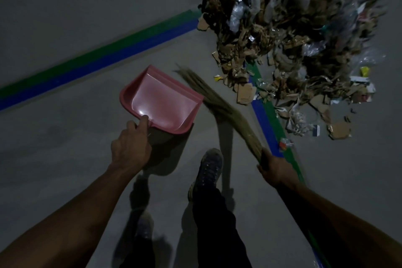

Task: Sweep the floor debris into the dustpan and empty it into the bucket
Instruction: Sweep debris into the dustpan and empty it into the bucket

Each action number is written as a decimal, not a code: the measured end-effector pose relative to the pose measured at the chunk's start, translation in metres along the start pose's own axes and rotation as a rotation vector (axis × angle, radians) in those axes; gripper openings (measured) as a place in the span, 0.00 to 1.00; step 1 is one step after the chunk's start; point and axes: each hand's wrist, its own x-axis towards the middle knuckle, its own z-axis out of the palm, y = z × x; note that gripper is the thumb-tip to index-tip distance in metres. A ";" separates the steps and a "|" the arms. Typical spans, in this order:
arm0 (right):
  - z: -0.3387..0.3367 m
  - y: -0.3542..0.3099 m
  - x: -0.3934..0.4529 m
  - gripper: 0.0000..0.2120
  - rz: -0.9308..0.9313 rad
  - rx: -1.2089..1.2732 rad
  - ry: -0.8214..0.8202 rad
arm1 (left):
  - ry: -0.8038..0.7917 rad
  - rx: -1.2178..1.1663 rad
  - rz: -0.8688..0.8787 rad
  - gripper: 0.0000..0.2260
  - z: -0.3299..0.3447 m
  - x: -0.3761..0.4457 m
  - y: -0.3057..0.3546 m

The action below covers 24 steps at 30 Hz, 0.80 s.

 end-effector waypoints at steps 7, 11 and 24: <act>-0.077 -0.008 0.062 0.23 -0.085 -0.073 0.198 | -0.014 0.003 0.001 0.26 0.001 0.016 0.010; -0.094 -0.023 0.055 0.28 -0.203 -0.052 0.243 | -0.020 -0.008 -0.004 0.26 -0.014 0.023 0.010; -0.185 -0.116 0.060 0.36 -0.124 0.261 0.331 | -0.028 0.035 0.036 0.27 -0.083 0.111 0.008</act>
